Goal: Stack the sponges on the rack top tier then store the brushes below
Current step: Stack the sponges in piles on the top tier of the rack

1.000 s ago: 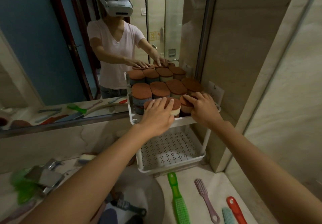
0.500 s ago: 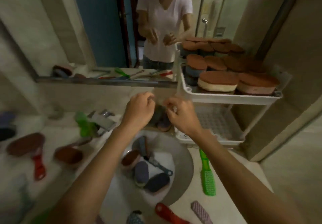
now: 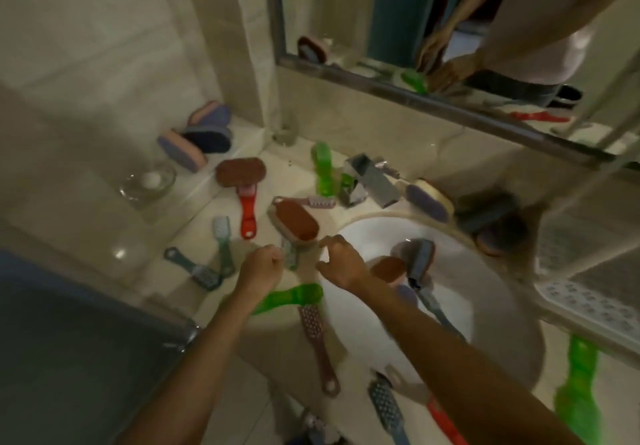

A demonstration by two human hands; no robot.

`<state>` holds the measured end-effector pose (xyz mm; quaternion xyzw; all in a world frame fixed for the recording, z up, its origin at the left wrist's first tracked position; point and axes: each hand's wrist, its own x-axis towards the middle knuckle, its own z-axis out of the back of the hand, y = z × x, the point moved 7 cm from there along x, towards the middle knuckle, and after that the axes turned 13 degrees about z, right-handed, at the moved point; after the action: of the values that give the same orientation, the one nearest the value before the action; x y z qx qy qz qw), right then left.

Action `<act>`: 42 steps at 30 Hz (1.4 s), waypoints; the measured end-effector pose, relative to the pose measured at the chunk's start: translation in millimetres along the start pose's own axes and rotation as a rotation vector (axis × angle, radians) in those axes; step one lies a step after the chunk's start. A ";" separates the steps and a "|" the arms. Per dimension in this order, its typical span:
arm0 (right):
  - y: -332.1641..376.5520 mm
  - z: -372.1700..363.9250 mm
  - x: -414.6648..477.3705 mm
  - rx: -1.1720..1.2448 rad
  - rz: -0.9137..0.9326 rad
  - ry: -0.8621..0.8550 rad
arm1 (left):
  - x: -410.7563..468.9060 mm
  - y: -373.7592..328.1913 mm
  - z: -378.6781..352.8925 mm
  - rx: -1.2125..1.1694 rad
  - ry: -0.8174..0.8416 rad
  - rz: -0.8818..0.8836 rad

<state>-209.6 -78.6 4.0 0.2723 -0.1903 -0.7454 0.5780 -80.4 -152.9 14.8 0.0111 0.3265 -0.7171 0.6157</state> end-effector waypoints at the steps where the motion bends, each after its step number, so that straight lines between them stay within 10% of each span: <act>1: 2.3 -1.8 14.0 0.003 -0.010 -0.006 | 12.3 4.3 7.5 0.006 -0.014 0.008; 13: -6.1 -17.8 124.5 -0.107 -0.159 -0.061 | 159.3 -28.0 95.2 0.336 -0.398 -0.185; 29: 9.1 6.8 128.9 -0.039 -0.078 -0.192 | 210.9 -40.6 84.2 0.648 -0.409 -0.124; 33: 16.7 35.9 114.8 0.015 -0.082 -0.306 | 183.2 -42.7 107.7 0.199 -0.387 -0.057; 42: 32.5 171.7 21.0 0.144 -0.092 -0.778 | 55.3 -133.4 84.5 -1.179 0.340 -0.037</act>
<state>-296.3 -112.7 153.3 0.0177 -0.4342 -0.8028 0.4082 -179.9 -238.2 118.8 -0.2226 0.7620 -0.4146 0.4449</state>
